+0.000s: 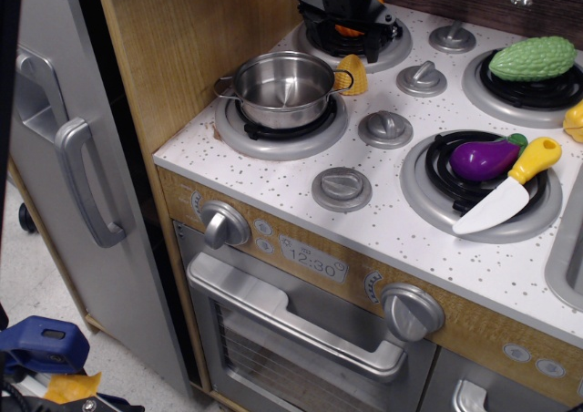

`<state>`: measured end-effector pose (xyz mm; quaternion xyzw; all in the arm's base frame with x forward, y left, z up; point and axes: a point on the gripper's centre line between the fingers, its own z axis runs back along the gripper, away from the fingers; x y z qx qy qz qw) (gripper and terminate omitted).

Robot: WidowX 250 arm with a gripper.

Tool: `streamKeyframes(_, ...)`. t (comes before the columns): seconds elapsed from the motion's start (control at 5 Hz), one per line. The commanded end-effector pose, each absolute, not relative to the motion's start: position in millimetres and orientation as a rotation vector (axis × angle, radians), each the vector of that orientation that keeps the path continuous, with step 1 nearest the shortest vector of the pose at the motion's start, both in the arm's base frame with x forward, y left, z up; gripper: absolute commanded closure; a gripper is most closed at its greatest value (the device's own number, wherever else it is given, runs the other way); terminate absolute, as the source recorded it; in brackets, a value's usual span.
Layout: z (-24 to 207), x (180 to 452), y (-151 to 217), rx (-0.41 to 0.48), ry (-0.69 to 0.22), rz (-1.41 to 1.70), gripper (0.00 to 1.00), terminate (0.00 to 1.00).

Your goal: Put corn in pan which is on stove

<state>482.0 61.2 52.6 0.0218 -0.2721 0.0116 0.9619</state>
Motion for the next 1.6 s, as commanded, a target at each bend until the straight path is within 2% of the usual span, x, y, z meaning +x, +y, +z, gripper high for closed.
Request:
streamKeyframes(0.0, 52.6, 482.0, 61.2, 0.044, -0.551, 0.024, 0.0, 0.0)
streamKeyframes(0.6, 36.6, 503.5, 58.6, -0.007, -0.588, -0.014, 0.0, 0.0)
streamKeyframes(0.8, 35.1, 506.1, 59.1, -0.007, -0.59, -0.011, 1.0, 0.0)
streamKeyframes(1.0, 36.9, 508.2, 61.2, -0.004, -0.593, -0.02, 1.0, 0.0)
streamKeyframes(1.4, 72.7, 512.3, 70.7, 0.072, -0.593, -0.069, 1.0, 0.0)
